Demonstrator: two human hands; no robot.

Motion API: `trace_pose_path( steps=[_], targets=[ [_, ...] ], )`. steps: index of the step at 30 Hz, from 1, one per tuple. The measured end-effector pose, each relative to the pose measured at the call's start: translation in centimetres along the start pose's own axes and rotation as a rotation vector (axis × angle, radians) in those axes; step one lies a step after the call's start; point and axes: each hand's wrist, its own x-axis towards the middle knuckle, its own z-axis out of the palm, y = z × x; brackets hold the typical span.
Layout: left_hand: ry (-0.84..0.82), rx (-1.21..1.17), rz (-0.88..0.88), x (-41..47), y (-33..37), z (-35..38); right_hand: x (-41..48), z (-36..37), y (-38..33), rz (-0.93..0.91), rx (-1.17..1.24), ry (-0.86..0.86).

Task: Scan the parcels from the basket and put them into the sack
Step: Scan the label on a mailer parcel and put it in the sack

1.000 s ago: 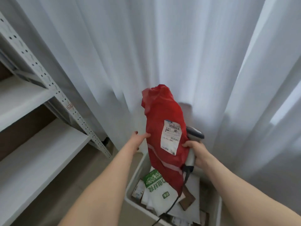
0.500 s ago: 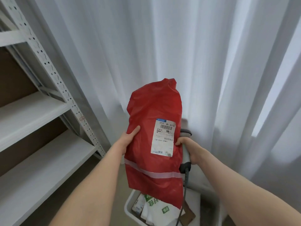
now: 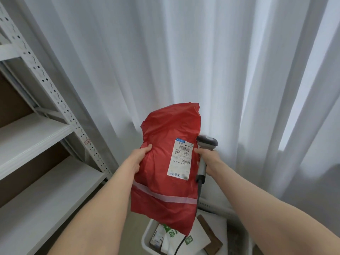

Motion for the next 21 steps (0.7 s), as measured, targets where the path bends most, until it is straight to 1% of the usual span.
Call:
trace_pose_path(
  steps=[2,4,5,7,8,9,12,14,16,19,21],
  targets=[
    [0.030,0.008,0.024,0.3,-0.2,-0.7,0.2,0.3,0.4,-0.010,0.015,0.074],
    [0.046,0.050,0.017,0.4,-0.5,-1.7,0.3,0.6,0.5,-0.012,0.031,0.098],
    [0.005,0.110,-0.021,0.2,-0.5,-2.1,0.3,0.8,0.5,-0.011,0.031,0.097],
    [-0.132,0.255,-0.116,-0.5,-0.6,-2.7,0.2,1.0,0.5,-0.011,0.019,0.094],
    [-0.168,0.288,-0.131,-0.7,-0.8,-2.9,0.1,1.0,0.6,-0.013,0.010,0.091],
    [-0.165,0.286,-0.117,-0.6,-1.0,-3.0,0.1,1.0,0.6,-0.011,0.005,0.087],
    [-0.010,0.183,-0.022,0.5,-2.0,-2.7,-0.2,0.8,0.8,-0.010,0.006,0.062],
    [0.089,0.126,0.025,1.1,-2.7,-2.4,-0.6,0.5,0.9,-0.005,-0.036,0.043],
    [0.166,0.108,0.068,1.8,-3.4,-2.0,-1.2,0.3,1.1,0.013,-0.071,-0.012],
    [0.212,0.099,0.095,2.6,-4.0,-1.5,-2.2,0.4,1.4,0.028,-0.170,-0.144],
    [0.216,0.079,0.095,2.7,-4.1,-1.2,-2.8,0.5,1.7,0.008,-0.252,-0.198]
  ],
)
